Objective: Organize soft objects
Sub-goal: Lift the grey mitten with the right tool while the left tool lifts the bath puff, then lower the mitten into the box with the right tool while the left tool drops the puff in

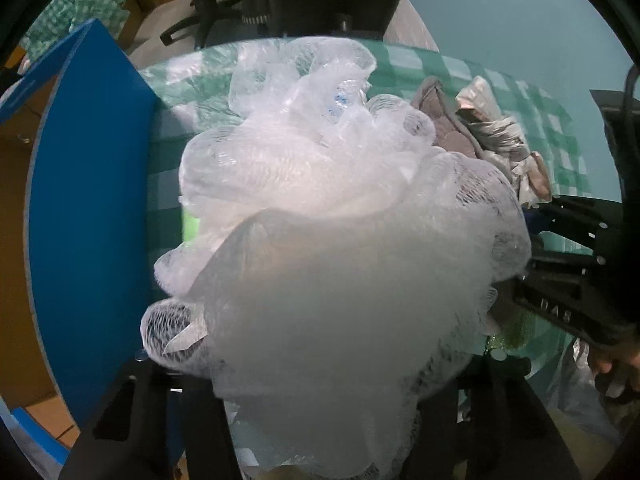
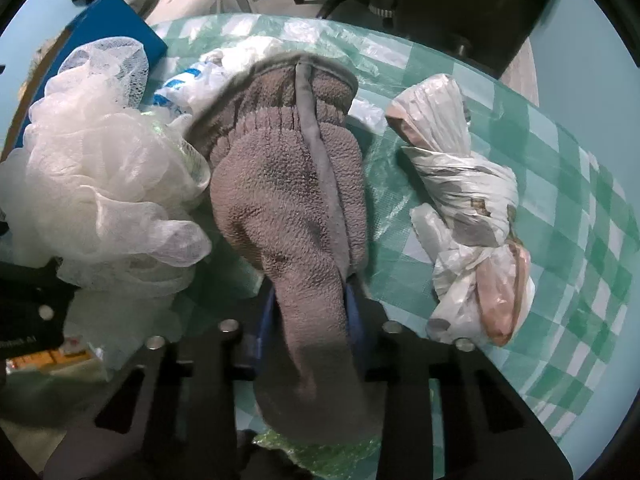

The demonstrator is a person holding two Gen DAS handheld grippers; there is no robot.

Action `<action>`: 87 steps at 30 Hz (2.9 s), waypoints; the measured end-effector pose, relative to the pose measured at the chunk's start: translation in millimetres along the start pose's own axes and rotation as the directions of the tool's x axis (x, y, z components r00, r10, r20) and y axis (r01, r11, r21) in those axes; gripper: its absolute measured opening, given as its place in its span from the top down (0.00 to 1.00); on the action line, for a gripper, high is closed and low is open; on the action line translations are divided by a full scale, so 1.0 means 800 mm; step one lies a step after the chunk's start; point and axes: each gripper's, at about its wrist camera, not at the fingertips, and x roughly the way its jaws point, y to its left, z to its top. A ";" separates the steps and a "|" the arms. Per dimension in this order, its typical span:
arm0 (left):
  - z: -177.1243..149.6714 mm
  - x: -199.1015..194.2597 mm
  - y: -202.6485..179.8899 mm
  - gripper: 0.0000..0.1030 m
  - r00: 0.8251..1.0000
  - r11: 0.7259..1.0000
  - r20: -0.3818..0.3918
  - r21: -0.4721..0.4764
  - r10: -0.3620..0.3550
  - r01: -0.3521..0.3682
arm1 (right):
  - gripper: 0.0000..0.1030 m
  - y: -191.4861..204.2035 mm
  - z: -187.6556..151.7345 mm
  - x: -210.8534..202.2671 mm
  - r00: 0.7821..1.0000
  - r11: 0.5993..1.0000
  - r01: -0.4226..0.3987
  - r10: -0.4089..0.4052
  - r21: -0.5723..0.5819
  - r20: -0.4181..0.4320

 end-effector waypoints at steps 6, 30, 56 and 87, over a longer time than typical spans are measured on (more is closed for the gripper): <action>-0.018 -0.035 0.005 0.53 0.997 1.000 0.079 0.028 0.009 -0.011 | 0.76 -0.009 0.001 -0.020 0.999 0.999 -0.032 0.031 0.034 0.036; -0.032 -0.132 0.024 0.54 0.973 0.999 0.232 0.044 -0.006 -0.004 | 0.76 -0.005 -0.004 -0.131 0.978 0.994 -0.092 0.080 0.052 0.191; -0.055 -0.194 0.120 0.54 0.948 0.998 0.317 -0.060 0.031 -0.013 | 0.76 0.103 0.060 -0.170 0.957 0.986 -0.129 0.151 -0.102 0.249; -0.085 -0.174 0.257 0.54 0.958 0.984 0.269 -0.172 0.098 -0.052 | 0.76 0.274 0.169 -0.122 0.958 0.952 -0.165 0.217 -0.258 0.186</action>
